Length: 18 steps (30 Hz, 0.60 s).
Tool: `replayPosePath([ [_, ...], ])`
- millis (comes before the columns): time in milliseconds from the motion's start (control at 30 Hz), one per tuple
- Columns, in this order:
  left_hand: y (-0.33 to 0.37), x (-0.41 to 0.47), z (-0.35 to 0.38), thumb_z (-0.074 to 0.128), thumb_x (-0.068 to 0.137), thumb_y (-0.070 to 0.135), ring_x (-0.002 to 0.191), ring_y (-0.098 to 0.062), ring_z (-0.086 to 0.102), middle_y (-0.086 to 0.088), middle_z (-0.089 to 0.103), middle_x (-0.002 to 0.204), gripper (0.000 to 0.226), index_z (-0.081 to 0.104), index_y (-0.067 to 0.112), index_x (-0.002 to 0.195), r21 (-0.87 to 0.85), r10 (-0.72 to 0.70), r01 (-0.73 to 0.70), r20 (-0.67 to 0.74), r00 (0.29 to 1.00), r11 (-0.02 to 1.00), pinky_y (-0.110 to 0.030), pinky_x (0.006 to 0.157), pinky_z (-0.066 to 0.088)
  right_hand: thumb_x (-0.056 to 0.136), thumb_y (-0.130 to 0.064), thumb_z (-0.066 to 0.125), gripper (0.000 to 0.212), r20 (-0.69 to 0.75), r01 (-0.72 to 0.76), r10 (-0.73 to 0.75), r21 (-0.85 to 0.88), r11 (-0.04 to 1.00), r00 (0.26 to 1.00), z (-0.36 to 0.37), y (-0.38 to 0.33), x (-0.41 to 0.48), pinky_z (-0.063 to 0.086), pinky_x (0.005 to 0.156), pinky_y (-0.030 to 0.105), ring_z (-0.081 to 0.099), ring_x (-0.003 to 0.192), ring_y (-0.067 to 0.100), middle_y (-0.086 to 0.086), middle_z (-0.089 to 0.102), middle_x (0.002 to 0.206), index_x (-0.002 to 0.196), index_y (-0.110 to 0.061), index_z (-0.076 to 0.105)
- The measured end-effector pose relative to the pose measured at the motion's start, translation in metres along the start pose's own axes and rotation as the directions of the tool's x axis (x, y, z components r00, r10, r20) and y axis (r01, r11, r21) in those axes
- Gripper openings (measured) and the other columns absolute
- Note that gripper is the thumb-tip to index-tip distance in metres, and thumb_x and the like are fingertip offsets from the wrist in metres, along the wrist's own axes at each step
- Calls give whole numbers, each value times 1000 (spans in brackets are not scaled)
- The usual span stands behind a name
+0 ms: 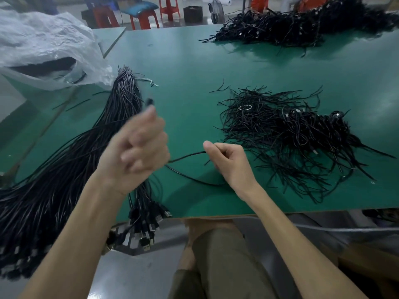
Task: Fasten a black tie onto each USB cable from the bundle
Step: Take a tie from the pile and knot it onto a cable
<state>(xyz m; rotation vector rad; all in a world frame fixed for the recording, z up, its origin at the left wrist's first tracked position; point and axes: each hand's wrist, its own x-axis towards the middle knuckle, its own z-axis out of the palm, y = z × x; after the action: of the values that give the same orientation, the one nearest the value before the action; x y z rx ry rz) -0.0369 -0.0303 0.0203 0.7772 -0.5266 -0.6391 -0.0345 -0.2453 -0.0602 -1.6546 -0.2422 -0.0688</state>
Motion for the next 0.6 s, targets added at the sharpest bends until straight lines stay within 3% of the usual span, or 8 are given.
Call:
replayPosePath([
  [33, -1, -2, -3, 48, 108, 39, 36, -8, 28, 9, 35, 45, 48, 57, 20, 64, 292, -107, 111, -30, 994, 950, -20, 40, 27, 105, -29, 57, 60, -23, -6, 7, 34, 999, 1000, -1, 1, 0, 15, 52, 33, 15, 54, 19, 9, 18, 59, 62, -6, 23],
  [100, -7, -4, -7, 54, 102, 52, 38, -12, 33, 4, 44, 47, 50, 60, 21, 63, 727, -317, 324, -152, 936, 605, -23, 39, 27, 106, -26, 55, 58, -42, -9, 13, 76, 997, 999, -2, 2, 1, 16, 50, 30, 16, 52, 17, 6, 19, 57, 61, -7, 24],
  [167, -18, -2, -9, 50, 104, 51, 38, -14, 38, -3, 57, 53, 51, 64, 16, 70, 811, -407, 443, -283, 868, 382, -21, 39, 28, 106, -25, 55, 57, -27, -2, 3, 55, 998, 1000, -1, 2, 1, 19, 50, 27, 18, 51, 14, 3, 23, 55, 59, -7, 27],
  [300, -34, 8, -12, 44, 109, 32, 59, -25, 70, -7, 77, 78, 42, 68, 8, 85, 850, -259, 466, -405, 877, 247, -35, 54, 48, 107, -22, 53, 57, -13, 0, 1, 76, 997, 1000, 0, 1, 0, 21, 48, 20, 21, 47, 10, -2, 26, 53, 58, -7, 29],
  [400, -43, 17, -17, 45, 110, 27, 76, -18, 73, 4, 79, 89, 33, 75, 16, 100, 868, -45, 471, -470, 881, 157, -44, 79, 57, 108, -21, 51, 56, -49, -14, 21, 147, 989, 999, -2, 1, 0, 19, 46, 21, 20, 48, 12, 0, 25, 55, 59, -4, 32],
  [500, -49, 24, -17, 46, 108, 34, 93, -4, 69, 20, 74, 101, 33, 75, 21, 115, 893, 157, 446, -450, 879, 66, -20, 91, 51, 108, -21, 50, 54, -57, 17, -8, 163, 986, 998, -1, -2, -2, 21, 46, 19, 22, 47, 10, -3, 27, 55, 54, -18, 44],
  [567, -51, 28, -14, 46, 107, 35, 112, 0, 65, 27, 66, 118, 38, 70, 15, 127, 899, 217, 419, -438, 873, 131, -3, 94, 42, 109, -20, 49, 55, -45, 34, -27, 162, 986, 999, 0, -4, -3, 23, 46, 18, 24, 48, 10, -2, 29, 56, 54, -27, 49],
  [600, -53, 30, -15, 45, 107, 34, 121, 1, 61, 24, 63, 128, 40, 66, 13, 134, 896, 228, 390, -434, 872, 214, -4, 99, 40, 109, -22, 49, 54, -39, 37, -31, 164, 986, 999, 0, -4, -3, 24, 46, 17, 24, 47, 10, -2, 30, 56, 55, -22, 45],
])
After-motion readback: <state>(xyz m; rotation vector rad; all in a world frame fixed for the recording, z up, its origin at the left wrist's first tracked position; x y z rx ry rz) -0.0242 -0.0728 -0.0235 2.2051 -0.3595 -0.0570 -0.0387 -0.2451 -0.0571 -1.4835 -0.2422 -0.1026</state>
